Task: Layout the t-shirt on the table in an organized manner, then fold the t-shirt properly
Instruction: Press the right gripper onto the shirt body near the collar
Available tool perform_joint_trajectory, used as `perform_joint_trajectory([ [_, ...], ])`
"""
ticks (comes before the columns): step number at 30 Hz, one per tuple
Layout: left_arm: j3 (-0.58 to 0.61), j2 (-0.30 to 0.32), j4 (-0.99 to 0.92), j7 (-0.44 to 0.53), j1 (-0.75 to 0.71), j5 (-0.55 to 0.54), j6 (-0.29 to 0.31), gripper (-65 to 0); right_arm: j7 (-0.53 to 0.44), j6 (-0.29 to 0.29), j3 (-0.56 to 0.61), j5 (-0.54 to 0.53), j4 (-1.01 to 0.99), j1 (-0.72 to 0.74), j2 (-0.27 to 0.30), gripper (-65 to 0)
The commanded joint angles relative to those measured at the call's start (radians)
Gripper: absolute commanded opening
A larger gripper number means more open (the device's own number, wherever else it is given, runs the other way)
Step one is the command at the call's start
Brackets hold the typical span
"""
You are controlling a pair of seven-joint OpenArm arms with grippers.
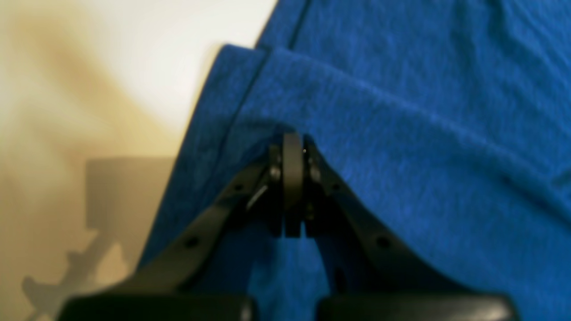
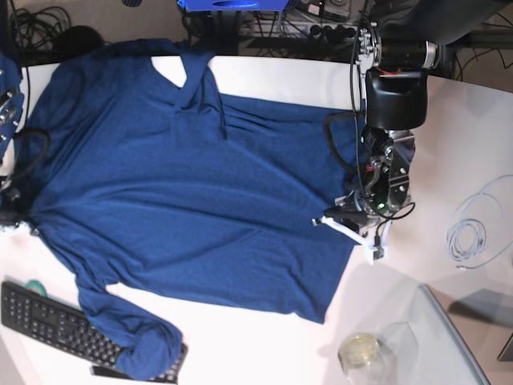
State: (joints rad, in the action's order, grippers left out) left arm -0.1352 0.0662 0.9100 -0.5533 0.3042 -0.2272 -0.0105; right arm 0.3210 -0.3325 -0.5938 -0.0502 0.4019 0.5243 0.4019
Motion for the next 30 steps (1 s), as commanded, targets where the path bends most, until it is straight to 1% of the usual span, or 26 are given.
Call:
perform_joint_trajectory([
  [1, -0.027, 0.007, 0.064, 0.006, 0.014, -0.024, 0.001, -65.0, 0.016, -0.007, -0.004, -0.012, 0.062, 0.024, 0.027, -64.5],
  [2, -0.056, 0.01, 0.108, -0.021, -0.001, -0.045, 0.001, -65.0, 0.074, -0.01, -0.005, -0.014, 0.122, 0.01, 0.024, -64.4],
  [4, -0.119, 0.013, 0.208, -0.078, -0.032, -0.097, 0.001, -65.0, 0.203, -0.058, -0.005, -0.035, 0.311, -0.046, 0.004, -64.1],
  [6, -0.163, 0.014, 0.298, -0.124, -0.058, -0.13, 0.001, -65.0, 0.318, -0.11, -0.005, -0.103, 0.519, -0.12, -0.033, -63.6],
  [7, -0.185, 0.014, 0.352, -0.147, -0.076, -0.146, 0.001, -65.0, 0.378, -0.124, -0.002, -0.135, 0.636, -0.166, -0.053, -61.4],
  [8, -0.203, 0.014, 0.406, -0.169, -0.101, -0.156, 0.001, -65.0, 0.435, -0.127, 0.002, -0.155, 0.756, -0.206, -0.073, -58.1],
  [9, -0.225, 0.014, 0.461, -0.19, -0.129, -0.163, 0.001, -65.0, 0.493, -0.129, 0.002, -0.162, 0.866, -0.246, -0.103, -53.3],
  [11, -0.286, 0.016, 0.561, -0.212, -0.202, -0.165, 0.005, -65.0, 0.6, -0.132, 0.004, -0.162, 1.07, -0.33, -0.189, -42.0],
  [12, -0.323, 0.019, 0.607, -0.213, -0.248, -0.163, 0.007, -65.0, 0.649, -0.133, 0.005, -0.162, 1.17, -0.376, -0.237, -35.4],
  [13, -0.353, 0.028, 0.642, -0.213, -0.294, -0.163, 0.011, -65.0, 0.688, -0.135, 0.015, -0.162, 1.242, -0.421, -0.281, -30.8],
  [14, -0.384, 0.039, 0.674, -0.208, -0.351, -0.163, 0.031, -65.0, 0.714, -0.135, 0.047, -0.162, 1.319, -0.478, -0.327, -27.3],
  [15, -0.416, 0.051, 0.7, -0.208, -0.4, -0.163, 0.071, -65.0, 0.725, -0.135, 0.094, -0.162, 1.374, -0.537, -0.364, -26.6],
  [18, -0.535, 0.091, 0.719, -0.205, -0.534, -0.163, 0.209, -65.0, 0.699, -0.133, 0.282, -0.162, 1.448, -0.689, -0.415, -26.4],
  [19, -0.585, 0.102, 0.71, -0.205, -0.567, -0.163, 0.266, -65.0, 0.677, -0.127, 0.337, -0.162, 1.44, -0.722, -0.43, -26.0],
  [20, -0.633, 0.109, 0.7, -0.204, -0.595, -0.163, 0.31, -65.0, 0.657, -0.127, 0.38, -0.161, 1.423, -0.743, -0.441, -26.0],
  [22, -0.737, 0.12, 0.677, -0.184, -0.643, -0.159, 0.406, -65.0, 0.608, -0.127, 0.435, -0.161, 1.368, -0.769, -0.455, -25.4],
  [24, -0.812, 0.133, 0.653, -0.153, -0.675, -0.156, 0.458, -65.0, 0.576, -0.126, 0.452, -0.161, 1.323, -0.775, -0.473, -21.9],
  [27, -0.886, 0.159, 0.593, -0.136, -0.71, -0.156, 0.502, -65.0, 0.554, -0.126, 0.455, -0.161, 1.271, -0.774, -0.501, -15.3],
  [28, -0.901, 0.165, 0.571, -0.135, -0.718, -0.156, 0.51, -65.0, 0.553, -0.126, 0.455, -0.161, 1.251, -0.769, -0.505, -14.1],
  [30, -0.932, 0.165, 0.544, -0.135, -0.727, -0.156, 0.534, -65.0, 0.553, -0.126, 0.455, -0.161, 1.216, -0.749, -0.507, -14.1],
])
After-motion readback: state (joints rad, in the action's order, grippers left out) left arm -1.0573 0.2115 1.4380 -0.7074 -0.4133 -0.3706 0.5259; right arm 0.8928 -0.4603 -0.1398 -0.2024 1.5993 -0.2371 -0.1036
